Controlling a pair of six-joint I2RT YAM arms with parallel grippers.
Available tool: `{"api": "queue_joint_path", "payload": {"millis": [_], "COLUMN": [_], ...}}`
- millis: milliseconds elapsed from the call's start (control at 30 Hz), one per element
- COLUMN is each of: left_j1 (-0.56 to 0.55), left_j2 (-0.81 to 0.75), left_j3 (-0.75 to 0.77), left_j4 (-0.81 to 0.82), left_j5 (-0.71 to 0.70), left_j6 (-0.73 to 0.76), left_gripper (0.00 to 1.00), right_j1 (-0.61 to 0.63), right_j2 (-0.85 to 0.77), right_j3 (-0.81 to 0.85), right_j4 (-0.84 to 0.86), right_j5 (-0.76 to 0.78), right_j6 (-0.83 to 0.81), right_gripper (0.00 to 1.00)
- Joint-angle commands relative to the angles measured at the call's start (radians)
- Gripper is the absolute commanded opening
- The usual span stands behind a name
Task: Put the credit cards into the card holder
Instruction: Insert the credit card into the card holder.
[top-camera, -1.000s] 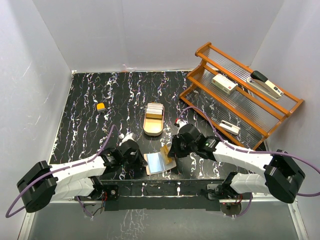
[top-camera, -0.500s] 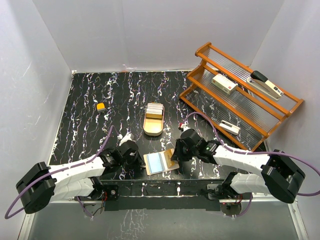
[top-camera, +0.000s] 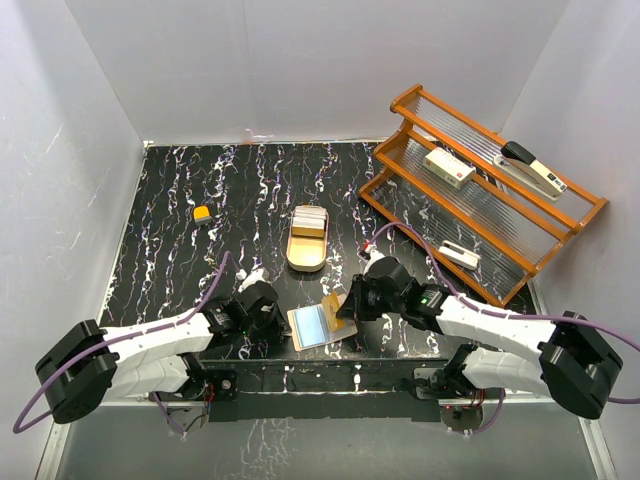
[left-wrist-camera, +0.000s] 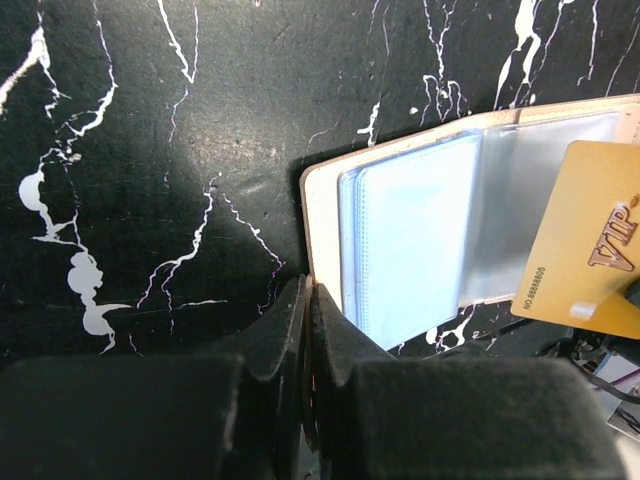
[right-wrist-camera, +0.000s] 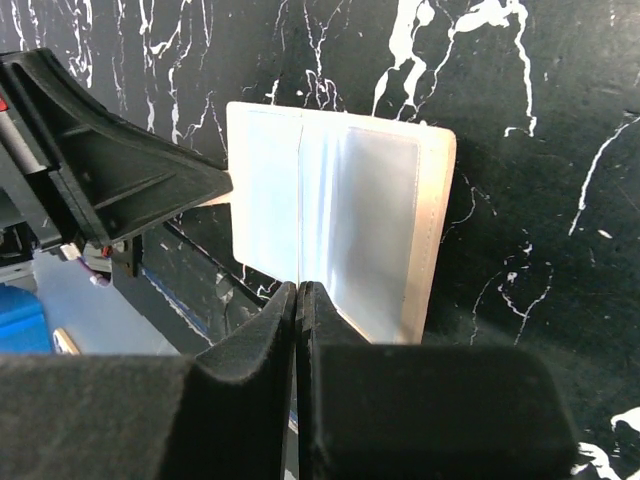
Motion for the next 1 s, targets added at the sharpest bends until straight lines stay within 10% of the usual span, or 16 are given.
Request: {"api": "queue_joint_path", "payload": {"millis": [0,967], "left_j1": [-0.002,-0.001], "left_j2": [0.015,0.083], "left_j3": [-0.008,0.02], "left_j4": [0.004,-0.012], "left_j5": [-0.002,-0.014], "left_j6": [0.008,0.023], "left_gripper": [0.0,0.0], "right_j1": [0.002,-0.004], "right_j2": [0.009,0.183], "right_j3": [-0.004,-0.071], "right_j4": [0.09,0.236], "right_j5": [-0.034,-0.067], "right_j6": [0.027,0.027], "right_gripper": [0.0,0.0]}}
